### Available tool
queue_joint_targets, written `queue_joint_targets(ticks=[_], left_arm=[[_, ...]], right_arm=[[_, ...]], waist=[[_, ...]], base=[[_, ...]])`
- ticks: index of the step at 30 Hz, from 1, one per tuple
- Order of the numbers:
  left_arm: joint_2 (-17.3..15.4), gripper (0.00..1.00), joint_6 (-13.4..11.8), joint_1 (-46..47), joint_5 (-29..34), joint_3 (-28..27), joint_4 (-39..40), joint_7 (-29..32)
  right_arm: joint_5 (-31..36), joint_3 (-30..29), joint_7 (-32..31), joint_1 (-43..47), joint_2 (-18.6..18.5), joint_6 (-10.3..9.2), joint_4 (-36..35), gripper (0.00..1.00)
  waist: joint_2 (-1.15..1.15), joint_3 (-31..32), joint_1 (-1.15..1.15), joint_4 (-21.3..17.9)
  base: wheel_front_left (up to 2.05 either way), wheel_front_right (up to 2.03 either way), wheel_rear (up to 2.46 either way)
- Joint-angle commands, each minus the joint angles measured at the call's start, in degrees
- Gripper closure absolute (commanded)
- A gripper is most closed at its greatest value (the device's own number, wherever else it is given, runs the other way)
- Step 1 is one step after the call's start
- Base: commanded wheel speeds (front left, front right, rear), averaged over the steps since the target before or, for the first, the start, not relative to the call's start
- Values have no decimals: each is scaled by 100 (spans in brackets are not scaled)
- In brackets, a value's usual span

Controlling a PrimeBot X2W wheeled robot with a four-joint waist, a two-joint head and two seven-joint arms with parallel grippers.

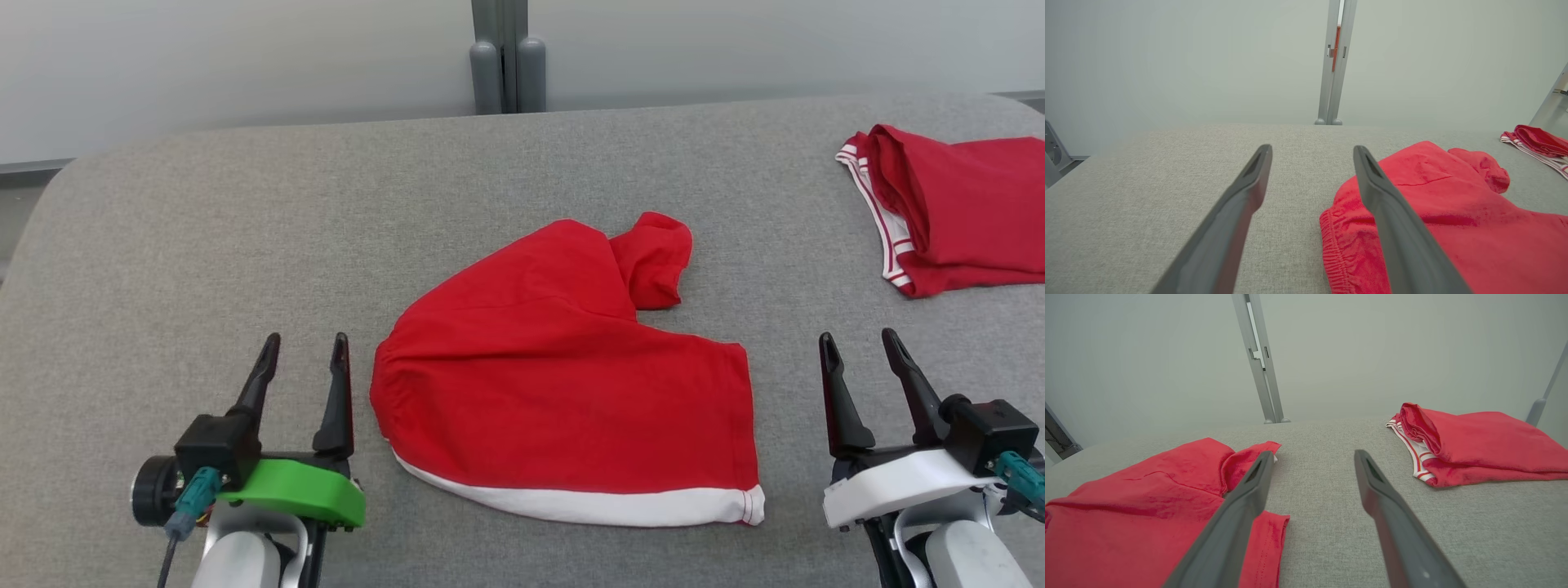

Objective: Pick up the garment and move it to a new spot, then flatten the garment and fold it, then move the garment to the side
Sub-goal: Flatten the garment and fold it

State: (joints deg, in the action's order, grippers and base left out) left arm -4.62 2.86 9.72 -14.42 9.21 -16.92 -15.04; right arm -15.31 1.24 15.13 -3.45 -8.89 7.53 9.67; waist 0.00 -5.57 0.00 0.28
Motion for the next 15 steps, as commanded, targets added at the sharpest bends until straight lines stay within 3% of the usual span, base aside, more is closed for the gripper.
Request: queue_joint_targets(ticks=[1,8,15], left_arm=[[-4,0,5,-145,66,-159,137,-17],[36,0,111,-619,335,-820,588,-16],[75,0,306,-894,428,-1098,676,-17]], right_arm=[[6,7,0,99,-9,-9,29,0],[8,56,0,260,6,-9,90,0],[-59,80,0,411,-37,-9,161,0]], waist=[[0,119,0,104],[0,264,0,220],[0,359,0,254]], base=[[0,0,0],[0,0,0],[0,0,0]])
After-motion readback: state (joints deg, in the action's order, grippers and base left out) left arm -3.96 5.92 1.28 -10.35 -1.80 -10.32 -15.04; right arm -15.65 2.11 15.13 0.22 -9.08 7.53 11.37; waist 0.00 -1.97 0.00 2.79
